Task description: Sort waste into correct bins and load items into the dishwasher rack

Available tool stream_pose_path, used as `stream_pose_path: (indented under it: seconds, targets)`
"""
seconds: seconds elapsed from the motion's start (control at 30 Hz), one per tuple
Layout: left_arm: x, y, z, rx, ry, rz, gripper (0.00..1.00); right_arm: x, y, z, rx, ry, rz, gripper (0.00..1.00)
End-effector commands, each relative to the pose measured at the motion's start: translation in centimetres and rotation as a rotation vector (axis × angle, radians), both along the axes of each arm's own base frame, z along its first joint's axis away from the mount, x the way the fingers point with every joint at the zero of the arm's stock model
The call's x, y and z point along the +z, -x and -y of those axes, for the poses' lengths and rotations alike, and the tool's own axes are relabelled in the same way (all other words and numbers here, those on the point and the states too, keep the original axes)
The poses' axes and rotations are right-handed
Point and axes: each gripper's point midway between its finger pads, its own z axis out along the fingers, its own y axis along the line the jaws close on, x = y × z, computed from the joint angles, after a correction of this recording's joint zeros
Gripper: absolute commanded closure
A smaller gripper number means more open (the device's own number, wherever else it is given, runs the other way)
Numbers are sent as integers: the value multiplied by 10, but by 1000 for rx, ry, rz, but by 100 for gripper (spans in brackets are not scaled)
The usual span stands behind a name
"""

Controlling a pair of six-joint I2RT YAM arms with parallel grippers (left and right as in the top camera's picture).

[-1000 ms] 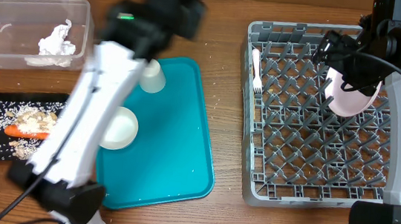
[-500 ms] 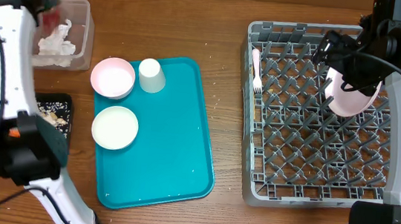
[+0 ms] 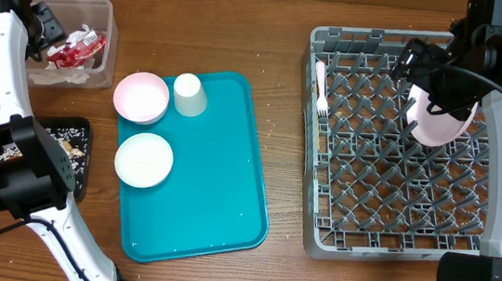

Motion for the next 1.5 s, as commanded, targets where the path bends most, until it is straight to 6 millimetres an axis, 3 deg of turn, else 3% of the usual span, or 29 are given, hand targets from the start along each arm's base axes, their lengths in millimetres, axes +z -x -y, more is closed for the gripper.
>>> stream_pose_path:
  seconds: [0.0,0.1,0.17,0.2,0.23,0.27,0.47,0.77,1.03,1.17,1.3,1.37,1.47]
  targets:
    - [62,-1,29,-9,74,160,28,5,-1,-1,-3,-10,15,0]
    - [106,11,66,-70,165,244,25,5,-1,-1,-3,-10,15,0]
    - [123,33,81,-60,192,233,20,5,-1,-1,-3,-10,15,0]
    - [126,44,84,-35,191,214,15,5,-1,-1,-3,-10,15,0]
    - [128,57,86,4,190,184,3,5,-1,-1,-3,-10,15,0]
    - [127,75,88,68,187,138,0,5,-1,-1,-3,-10,15,0]
    - [117,169,78,517,127,-98,0,5,-1,-1,-3,-10,15,0]
    - [110,181,65,633,133,-108,0,5,-1,-1,-3,-10,15,0]
    - [115,195,21,822,81,-43,0,9,-7,-7,-14,-53,40,0]
    - [114,201,19,835,80,-62,0,15,-8,-29,27,-185,49,0]
    - [114,201,19,835,80,-60,0,30,-5,-65,135,-368,67,0]
    - [114,201,19,834,80,-60,0,34,-4,-79,180,-399,76,0]
    - [114,201,19,833,80,-60,0,36,1,-116,349,-351,114,0]
